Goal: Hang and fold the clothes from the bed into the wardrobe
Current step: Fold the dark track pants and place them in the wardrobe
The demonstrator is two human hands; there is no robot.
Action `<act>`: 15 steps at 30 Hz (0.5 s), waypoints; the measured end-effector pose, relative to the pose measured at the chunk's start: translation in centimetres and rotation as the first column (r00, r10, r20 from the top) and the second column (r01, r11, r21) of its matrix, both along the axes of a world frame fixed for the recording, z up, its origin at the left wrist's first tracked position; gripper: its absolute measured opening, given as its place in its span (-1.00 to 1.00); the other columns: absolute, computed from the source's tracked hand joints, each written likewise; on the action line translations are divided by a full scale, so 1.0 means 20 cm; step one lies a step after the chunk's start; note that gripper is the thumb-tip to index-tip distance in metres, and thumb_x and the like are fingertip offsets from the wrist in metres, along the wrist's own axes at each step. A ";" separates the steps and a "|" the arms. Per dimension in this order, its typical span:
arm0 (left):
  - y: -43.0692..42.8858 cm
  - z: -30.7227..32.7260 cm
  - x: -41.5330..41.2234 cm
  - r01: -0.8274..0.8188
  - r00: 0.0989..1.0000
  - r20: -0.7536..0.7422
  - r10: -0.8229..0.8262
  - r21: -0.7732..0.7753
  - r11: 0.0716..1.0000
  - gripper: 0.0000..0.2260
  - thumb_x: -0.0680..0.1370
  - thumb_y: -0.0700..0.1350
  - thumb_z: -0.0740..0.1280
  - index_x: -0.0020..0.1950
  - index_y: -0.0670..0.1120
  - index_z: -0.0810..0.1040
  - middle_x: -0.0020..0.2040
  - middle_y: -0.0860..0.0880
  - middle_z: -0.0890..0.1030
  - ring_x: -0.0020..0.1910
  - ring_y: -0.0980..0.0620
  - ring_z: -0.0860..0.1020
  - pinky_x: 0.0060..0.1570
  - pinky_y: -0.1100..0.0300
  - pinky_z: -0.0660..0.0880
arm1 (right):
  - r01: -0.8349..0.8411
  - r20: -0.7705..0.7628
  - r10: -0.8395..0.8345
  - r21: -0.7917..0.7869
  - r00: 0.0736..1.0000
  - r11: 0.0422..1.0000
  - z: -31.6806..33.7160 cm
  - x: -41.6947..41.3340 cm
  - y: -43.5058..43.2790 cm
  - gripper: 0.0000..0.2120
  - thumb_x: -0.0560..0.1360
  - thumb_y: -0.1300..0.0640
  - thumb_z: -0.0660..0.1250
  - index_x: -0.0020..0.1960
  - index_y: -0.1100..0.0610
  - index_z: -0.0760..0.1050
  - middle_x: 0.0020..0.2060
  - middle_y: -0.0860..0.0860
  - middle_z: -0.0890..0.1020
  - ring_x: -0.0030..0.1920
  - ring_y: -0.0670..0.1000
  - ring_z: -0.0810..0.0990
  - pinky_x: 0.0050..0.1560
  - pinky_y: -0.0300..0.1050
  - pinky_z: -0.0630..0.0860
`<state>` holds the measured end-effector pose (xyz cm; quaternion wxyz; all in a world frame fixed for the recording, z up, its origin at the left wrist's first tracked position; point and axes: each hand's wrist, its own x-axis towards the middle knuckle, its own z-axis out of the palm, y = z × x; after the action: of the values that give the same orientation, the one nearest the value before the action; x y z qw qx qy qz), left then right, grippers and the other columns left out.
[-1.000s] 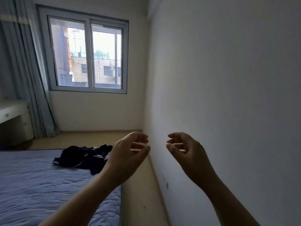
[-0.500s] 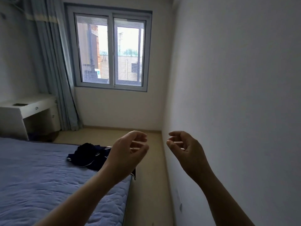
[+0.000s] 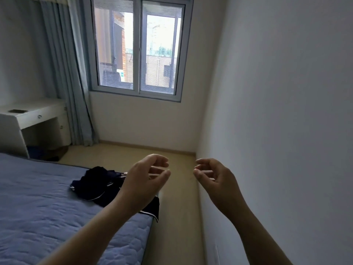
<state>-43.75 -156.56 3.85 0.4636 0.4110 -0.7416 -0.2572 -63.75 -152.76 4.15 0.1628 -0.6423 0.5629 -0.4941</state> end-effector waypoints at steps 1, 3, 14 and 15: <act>-0.10 0.00 -0.01 0.003 1.000 -0.008 -0.003 0.008 1.000 -0.84 0.50 -0.11 0.40 0.06 0.02 0.55 -0.08 0.12 0.63 -0.10 0.29 0.59 -0.17 0.42 0.53 | 0.002 -0.007 -0.002 0.012 1.000 1.000 0.00 -0.01 -0.09 -0.78 0.52 0.07 0.38 0.15 0.05 0.51 -0.12 -0.19 0.61 -0.12 -0.25 0.61 -0.20 -0.47 0.49; -0.29 0.01 -0.04 0.006 1.000 -0.021 -0.006 0.012 1.000 -0.84 0.49 -0.12 0.41 0.05 0.02 0.56 -0.09 0.12 0.63 -0.11 0.30 0.59 -0.19 0.43 0.51 | 0.013 -0.021 -0.013 0.025 1.000 1.000 0.01 -0.04 -0.26 -0.78 0.52 0.07 0.38 0.15 0.04 0.50 -0.11 -0.20 0.60 -0.11 -0.24 0.61 -0.20 -0.48 0.49; -1.17 -0.10 -0.25 -0.016 0.999 -0.029 0.018 0.062 0.998 -0.86 0.48 -0.12 0.42 0.01 0.05 0.57 -0.12 0.11 0.65 -0.16 0.24 0.62 -0.16 0.34 0.57 | -0.005 0.019 0.004 0.051 1.000 0.999 -0.08 -0.26 -1.15 -0.81 0.52 0.09 0.38 0.12 0.00 0.50 -0.14 -0.17 0.62 -0.10 -0.29 0.60 -0.22 -0.46 0.50; -1.26 -0.12 -0.28 -0.024 0.999 -0.027 0.026 0.063 0.998 -0.86 0.48 -0.11 0.42 0.02 0.04 0.57 -0.11 0.11 0.65 -0.16 0.24 0.62 -0.16 0.35 0.57 | -0.018 0.023 0.017 0.049 1.000 0.999 -0.10 -0.29 -1.25 -0.81 0.52 0.09 0.38 0.11 -0.01 0.50 -0.14 -0.16 0.62 -0.11 -0.28 0.60 -0.22 -0.45 0.51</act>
<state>-49.43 -181.73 1.50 0.4639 0.4309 -0.7217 -0.2800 -69.52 -177.77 2.12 0.1889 -0.6373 0.5675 -0.4859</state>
